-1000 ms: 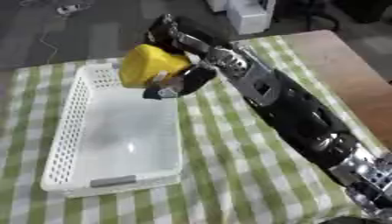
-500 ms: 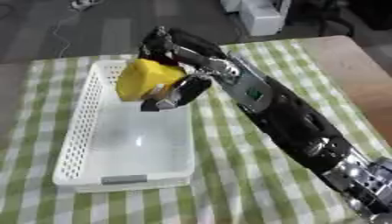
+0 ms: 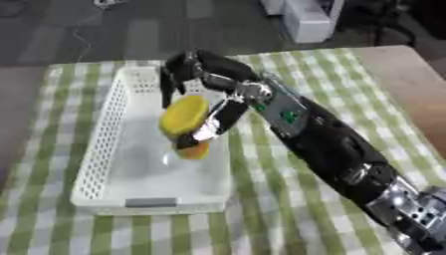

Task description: Pick up objects on the table and place them in the box.

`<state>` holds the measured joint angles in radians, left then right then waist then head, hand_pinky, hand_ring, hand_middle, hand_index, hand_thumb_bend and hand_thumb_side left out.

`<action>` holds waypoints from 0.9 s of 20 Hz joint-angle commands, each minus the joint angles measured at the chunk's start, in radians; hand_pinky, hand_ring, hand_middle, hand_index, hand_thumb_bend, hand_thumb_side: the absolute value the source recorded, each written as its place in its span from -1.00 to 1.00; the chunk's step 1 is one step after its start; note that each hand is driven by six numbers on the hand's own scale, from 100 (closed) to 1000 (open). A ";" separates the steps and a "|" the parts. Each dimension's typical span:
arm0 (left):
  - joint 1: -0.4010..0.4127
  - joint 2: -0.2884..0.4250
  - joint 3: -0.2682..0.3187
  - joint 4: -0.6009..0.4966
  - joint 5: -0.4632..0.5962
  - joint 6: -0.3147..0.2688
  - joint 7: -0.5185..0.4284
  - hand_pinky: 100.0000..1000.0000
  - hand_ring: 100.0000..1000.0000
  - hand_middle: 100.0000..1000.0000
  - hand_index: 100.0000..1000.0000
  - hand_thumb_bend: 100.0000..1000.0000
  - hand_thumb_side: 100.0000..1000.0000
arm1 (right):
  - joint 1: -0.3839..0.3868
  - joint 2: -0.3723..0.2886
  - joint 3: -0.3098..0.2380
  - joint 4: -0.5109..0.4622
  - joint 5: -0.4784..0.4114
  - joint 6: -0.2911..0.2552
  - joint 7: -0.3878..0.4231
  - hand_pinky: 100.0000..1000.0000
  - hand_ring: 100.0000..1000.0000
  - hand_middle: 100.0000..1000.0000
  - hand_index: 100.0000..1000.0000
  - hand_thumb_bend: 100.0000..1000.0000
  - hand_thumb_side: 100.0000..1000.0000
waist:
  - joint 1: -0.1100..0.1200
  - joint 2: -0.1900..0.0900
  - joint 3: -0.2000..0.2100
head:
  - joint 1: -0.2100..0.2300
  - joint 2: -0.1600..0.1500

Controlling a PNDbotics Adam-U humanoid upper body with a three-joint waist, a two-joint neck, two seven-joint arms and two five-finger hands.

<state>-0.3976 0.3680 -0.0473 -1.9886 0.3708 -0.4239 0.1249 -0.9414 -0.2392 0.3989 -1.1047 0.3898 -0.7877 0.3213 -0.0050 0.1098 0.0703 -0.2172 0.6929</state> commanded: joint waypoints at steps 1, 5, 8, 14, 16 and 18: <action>-0.018 0.006 0.003 -0.011 0.005 0.003 0.001 0.06 0.11 1.00 0.79 -0.29 0.43 | -0.009 -0.002 -0.016 0.011 -0.003 -0.092 0.093 0.53 0.76 0.86 0.82 0.39 0.40 | 0.001 -0.016 0.002 | 0.014 -0.017; -0.011 0.009 0.004 -0.011 0.004 0.003 0.003 0.05 0.11 1.00 0.79 -0.29 0.43 | -0.004 -0.013 -0.020 -0.005 -0.064 -0.084 0.097 0.54 0.76 0.86 0.83 0.35 0.52 | 0.001 -0.022 -0.003 | 0.020 -0.017; -0.002 0.012 0.003 -0.011 0.001 0.004 0.002 0.05 0.11 1.00 0.79 -0.30 0.43 | 0.009 -0.035 -0.023 -0.055 -0.153 -0.049 0.090 0.48 0.74 0.83 0.79 0.32 0.54 | 0.001 -0.027 -0.009 | 0.024 -0.018; 0.021 0.022 0.004 -0.011 -0.008 0.007 0.005 0.04 0.11 1.00 0.79 -0.30 0.43 | 0.051 -0.117 -0.036 -0.218 -0.343 0.099 0.087 0.42 0.68 0.78 0.74 0.24 0.51 | 0.002 -0.043 -0.029 | 0.031 -0.023; 0.027 0.027 0.008 -0.011 -0.011 0.008 0.010 0.04 0.11 1.00 0.79 -0.30 0.43 | 0.083 -0.173 -0.050 -0.304 -0.439 0.157 0.070 0.34 0.64 0.74 0.71 0.21 0.49 | -0.001 -0.050 -0.037 | 0.037 -0.023; 0.031 0.031 0.010 -0.011 -0.013 0.008 0.014 0.05 0.11 1.00 0.79 -0.30 0.43 | 0.132 -0.250 -0.075 -0.414 -0.550 0.225 0.029 0.23 0.59 0.69 0.66 0.17 0.47 | -0.003 -0.054 -0.044 | 0.049 -0.029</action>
<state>-0.3599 0.3739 -0.0470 -1.9886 0.3669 -0.4161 0.1346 -0.7970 -0.4319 0.3478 -1.4527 -0.1016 -0.5944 0.3623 -0.0096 0.0713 0.0269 -0.1810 0.6801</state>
